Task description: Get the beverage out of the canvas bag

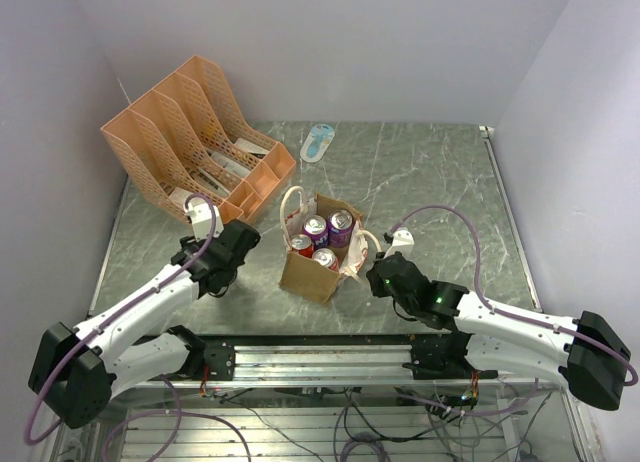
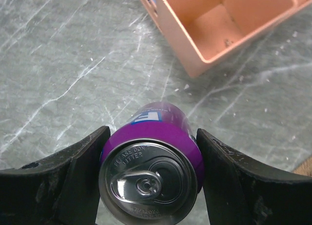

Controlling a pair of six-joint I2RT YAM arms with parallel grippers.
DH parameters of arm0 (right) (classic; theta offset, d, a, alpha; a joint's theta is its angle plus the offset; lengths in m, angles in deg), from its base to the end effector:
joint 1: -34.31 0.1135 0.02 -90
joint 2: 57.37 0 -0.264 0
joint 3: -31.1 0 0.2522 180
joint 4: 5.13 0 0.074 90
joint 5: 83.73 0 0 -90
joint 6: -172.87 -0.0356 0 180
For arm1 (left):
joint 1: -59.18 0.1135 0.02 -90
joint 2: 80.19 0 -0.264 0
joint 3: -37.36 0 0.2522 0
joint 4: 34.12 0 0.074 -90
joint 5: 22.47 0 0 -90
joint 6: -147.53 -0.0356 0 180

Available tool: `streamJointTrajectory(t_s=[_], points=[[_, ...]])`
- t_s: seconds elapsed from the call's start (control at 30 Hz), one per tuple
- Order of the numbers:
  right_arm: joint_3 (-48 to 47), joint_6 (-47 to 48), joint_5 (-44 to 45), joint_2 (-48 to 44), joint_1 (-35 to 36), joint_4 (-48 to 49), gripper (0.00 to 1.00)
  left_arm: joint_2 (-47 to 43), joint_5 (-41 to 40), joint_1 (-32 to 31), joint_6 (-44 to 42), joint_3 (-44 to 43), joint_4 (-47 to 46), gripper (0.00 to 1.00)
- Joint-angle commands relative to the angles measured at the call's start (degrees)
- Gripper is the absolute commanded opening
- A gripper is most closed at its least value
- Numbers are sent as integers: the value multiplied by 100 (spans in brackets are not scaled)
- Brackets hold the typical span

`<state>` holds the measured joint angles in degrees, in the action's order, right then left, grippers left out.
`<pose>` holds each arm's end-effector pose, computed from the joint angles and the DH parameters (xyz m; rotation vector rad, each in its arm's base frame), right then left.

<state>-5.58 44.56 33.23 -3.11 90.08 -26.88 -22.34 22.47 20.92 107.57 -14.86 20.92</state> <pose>0.1191 0.1464 0.1846 -0.0865 2.1976 0.4002 0.1562 -0.0911 0.2258 -0.4704 2.1970 0.2577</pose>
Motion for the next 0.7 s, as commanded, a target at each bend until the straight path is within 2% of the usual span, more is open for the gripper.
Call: streamJointTrajectory(t_s=[0.0, 0.17, 0.47, 0.67], points=[[-14, 117, 117, -12, -24, -220, 4, 94, 176, 474, 216, 34, -925, 7], [-18, 126, 100, -25, -22, -221, 4, 597, 374, 818, 291, -6, -965, 7], [-22, 130, 90, 8, -18, -204, 4, 914, 496, 891, 266, 109, -1181, 7], [-37, 139, 91, 35, -24, -212, 4, 1076, 392, 891, 361, -43, -895, 22]])
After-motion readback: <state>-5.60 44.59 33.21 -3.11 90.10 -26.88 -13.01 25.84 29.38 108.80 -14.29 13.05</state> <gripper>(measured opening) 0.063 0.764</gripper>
